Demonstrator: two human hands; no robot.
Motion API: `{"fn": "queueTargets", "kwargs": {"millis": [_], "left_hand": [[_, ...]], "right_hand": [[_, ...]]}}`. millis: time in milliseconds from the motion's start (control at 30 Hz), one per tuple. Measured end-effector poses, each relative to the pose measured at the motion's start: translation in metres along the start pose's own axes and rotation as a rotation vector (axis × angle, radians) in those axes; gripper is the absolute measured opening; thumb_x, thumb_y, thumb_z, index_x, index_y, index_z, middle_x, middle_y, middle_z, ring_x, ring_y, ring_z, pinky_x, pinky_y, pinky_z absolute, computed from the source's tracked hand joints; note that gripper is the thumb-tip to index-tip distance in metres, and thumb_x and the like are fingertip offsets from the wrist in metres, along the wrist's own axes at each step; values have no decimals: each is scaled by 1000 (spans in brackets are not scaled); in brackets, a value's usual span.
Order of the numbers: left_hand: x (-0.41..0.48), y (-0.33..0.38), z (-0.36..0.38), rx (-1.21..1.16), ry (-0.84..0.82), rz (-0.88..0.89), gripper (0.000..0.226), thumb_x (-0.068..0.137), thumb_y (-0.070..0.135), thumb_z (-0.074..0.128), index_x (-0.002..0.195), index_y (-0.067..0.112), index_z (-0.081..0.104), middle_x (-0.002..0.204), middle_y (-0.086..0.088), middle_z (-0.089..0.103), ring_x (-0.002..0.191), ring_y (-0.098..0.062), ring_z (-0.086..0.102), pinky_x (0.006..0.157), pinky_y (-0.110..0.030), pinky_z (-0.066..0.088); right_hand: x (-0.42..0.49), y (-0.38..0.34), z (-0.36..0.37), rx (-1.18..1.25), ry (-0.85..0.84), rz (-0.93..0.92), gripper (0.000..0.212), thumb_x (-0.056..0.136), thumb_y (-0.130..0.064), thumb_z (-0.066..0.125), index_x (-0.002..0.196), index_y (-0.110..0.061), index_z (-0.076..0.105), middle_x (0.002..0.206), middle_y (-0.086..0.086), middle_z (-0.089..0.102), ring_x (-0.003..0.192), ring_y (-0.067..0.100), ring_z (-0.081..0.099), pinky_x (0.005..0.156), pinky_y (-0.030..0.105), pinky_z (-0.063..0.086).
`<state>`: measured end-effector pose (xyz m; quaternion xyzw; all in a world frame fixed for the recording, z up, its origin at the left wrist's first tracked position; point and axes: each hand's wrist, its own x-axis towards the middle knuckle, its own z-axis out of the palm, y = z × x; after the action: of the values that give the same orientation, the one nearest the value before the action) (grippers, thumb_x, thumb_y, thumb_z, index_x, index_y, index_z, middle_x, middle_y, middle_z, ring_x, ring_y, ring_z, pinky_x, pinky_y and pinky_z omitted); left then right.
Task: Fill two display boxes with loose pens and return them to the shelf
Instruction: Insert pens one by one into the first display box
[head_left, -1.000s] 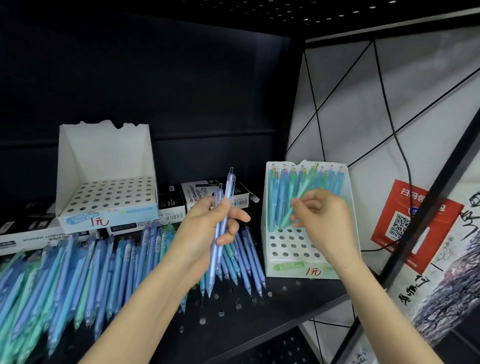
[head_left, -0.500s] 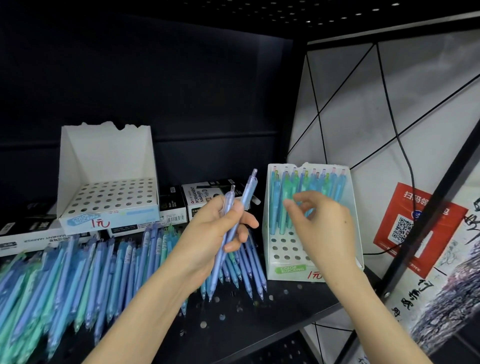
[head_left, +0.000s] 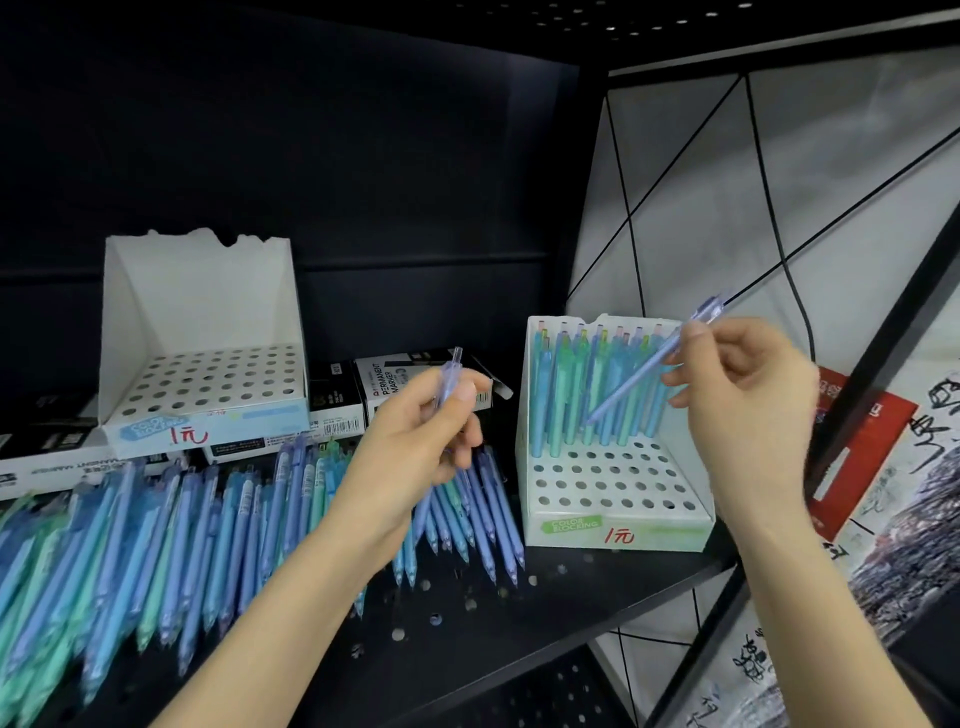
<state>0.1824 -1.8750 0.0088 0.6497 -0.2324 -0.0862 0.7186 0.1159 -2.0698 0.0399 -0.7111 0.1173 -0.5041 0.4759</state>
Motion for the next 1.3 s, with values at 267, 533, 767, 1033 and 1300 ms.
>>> {"fn": "queueTargets", "kwargs": {"millis": [267,533,767,1033,1300], "left_hand": [[-1,-2,2,-103,8,-28,36,97,31,36,103,15,68,65,0,51,56,-7,43,48,-18,34],[-1,-3,5,-70,-33,-14,24,94,12,46,102,15,68,66,7,57,59,-7,46,61,-19,44],[-6,-5,11,114,-46,158,20,88,11,59,98,25,68,76,9,66,68,-6,58,69,-20,51],[-11,-8,22,248,-57,319,28,80,13,68,97,34,67,93,15,68,87,0,62,79,-12,47],[-2,-32,19,691,-46,230,54,87,32,60,137,33,41,129,21,44,117,3,42,103,-22,37]], "right_hand": [[-5,26,25,-328,-120,-104,12,92,-20,55,93,-12,64,68,-13,56,63,0,55,61,21,47],[-11,32,37,-484,-232,-106,15,90,-20,57,81,-8,63,63,-9,57,61,13,59,66,38,53],[-36,-1,25,-359,-239,-119,32,84,-51,53,95,-25,68,76,-15,66,68,2,59,61,18,44],[-43,-23,7,68,-344,130,11,86,-19,58,81,-21,68,71,-5,69,60,2,59,51,16,47],[0,-5,-19,-223,76,-97,11,87,-23,59,77,-18,61,66,-5,64,61,13,64,60,24,52]]}}
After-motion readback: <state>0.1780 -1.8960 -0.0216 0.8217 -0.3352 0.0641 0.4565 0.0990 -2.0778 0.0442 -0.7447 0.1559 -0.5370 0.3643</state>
